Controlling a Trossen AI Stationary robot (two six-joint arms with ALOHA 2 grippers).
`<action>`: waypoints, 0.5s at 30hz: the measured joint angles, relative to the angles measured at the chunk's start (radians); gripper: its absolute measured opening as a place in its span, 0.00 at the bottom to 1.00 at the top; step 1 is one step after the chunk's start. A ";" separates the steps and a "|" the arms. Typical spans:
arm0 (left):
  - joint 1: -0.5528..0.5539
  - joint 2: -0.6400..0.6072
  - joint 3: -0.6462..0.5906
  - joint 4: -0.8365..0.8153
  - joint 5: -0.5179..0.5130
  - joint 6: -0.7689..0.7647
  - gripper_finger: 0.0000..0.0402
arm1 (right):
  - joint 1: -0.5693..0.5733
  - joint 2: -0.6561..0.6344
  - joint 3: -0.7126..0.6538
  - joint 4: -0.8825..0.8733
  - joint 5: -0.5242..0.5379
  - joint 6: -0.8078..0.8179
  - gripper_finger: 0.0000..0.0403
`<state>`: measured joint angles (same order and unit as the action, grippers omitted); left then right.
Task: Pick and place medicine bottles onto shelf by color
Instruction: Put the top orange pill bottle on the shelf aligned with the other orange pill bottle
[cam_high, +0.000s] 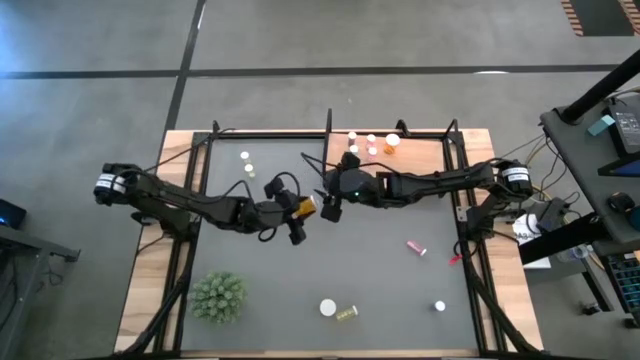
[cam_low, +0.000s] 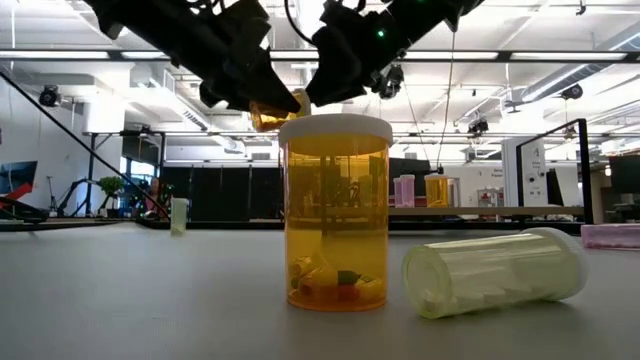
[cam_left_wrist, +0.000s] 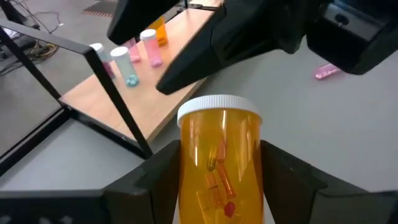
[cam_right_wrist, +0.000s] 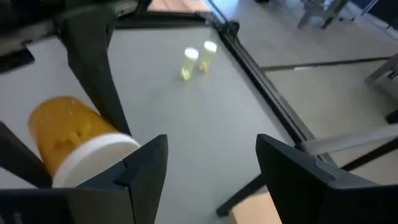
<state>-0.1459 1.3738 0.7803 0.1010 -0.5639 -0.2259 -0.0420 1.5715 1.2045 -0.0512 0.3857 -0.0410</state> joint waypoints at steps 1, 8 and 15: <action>0.000 -0.006 0.000 -0.010 -0.002 -0.001 0.44 | -0.001 0.000 0.000 0.005 0.000 -0.014 0.58; 0.000 -0.041 0.000 -0.069 -0.058 -0.004 0.44 | 0.003 0.000 0.000 -0.026 -0.037 -0.072 0.58; 0.000 -0.068 0.000 -0.105 -0.077 -0.006 0.44 | 0.007 0.000 0.000 -0.079 -0.087 -0.007 0.58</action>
<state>-0.1459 1.3057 0.7799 -0.0038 -0.6407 -0.2321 -0.0345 1.5719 1.2041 -0.1307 0.2987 -0.0481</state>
